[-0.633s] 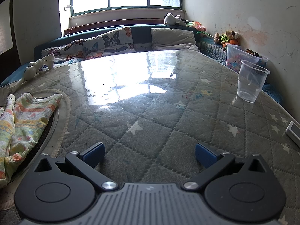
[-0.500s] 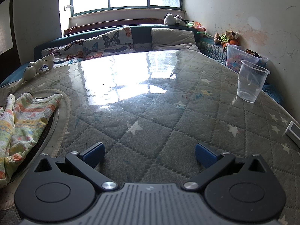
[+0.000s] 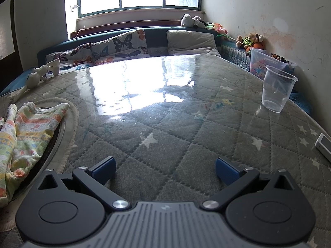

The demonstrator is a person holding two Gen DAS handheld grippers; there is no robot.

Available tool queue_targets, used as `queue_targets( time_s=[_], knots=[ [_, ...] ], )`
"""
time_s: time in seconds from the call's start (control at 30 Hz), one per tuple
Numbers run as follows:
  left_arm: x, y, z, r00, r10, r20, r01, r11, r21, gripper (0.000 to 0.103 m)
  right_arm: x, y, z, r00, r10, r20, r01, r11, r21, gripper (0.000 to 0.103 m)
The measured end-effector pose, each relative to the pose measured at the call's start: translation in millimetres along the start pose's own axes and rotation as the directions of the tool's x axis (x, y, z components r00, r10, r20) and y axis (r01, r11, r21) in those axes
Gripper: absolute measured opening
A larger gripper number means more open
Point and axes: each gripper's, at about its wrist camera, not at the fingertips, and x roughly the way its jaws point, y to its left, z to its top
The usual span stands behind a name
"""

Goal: Fold clothes
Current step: 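Move both grippers toward the crumpled striped garment on the bed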

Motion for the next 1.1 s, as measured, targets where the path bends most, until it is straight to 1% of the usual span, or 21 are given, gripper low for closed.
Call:
queue_targets(
  time_s=[0.1,0.37,0.5,0.7,0.8,0.97,1.1],
  knots=[
    [-11,-2,-6,1.000,-0.007,-0.001,0.007,1.000,0.004,0.103,-7,3,-5,1.000,-0.016,0.000,0.016,1.000,0.008,0.103],
    [-36,-8,-17,1.000,-0.027,-0.011,0.027,1.000,0.008,0.103,-41,17,-22,1.000,0.015,0.005,-0.014,0.998,-0.053,0.103],
    [-43,-11,-22,1.000,-0.019,-0.022,0.019,1.000,0.019,0.103,-58,24,-30,0.999,0.032,0.008,-0.031,0.996,-0.083,0.103],
    [-53,-15,-31,0.999,-0.003,-0.041,0.004,0.999,0.037,0.103,-88,43,-42,0.995,0.095,0.022,-0.092,0.988,-0.121,0.103],
    [-56,-15,-34,0.999,-0.001,-0.048,0.003,0.999,0.035,0.103,-104,57,-52,0.992,0.126,0.030,-0.119,0.979,-0.165,0.103],
    [-60,-16,-39,0.999,-0.001,-0.054,0.003,0.999,0.045,0.103,-123,76,-65,0.977,0.211,0.017,-0.204,0.961,-0.187,0.103],
    [-62,-18,-42,0.998,-0.002,-0.060,0.005,0.999,0.048,0.103,-134,92,-70,0.969,0.248,0.022,-0.236,0.944,-0.231,0.103]
  ],
)
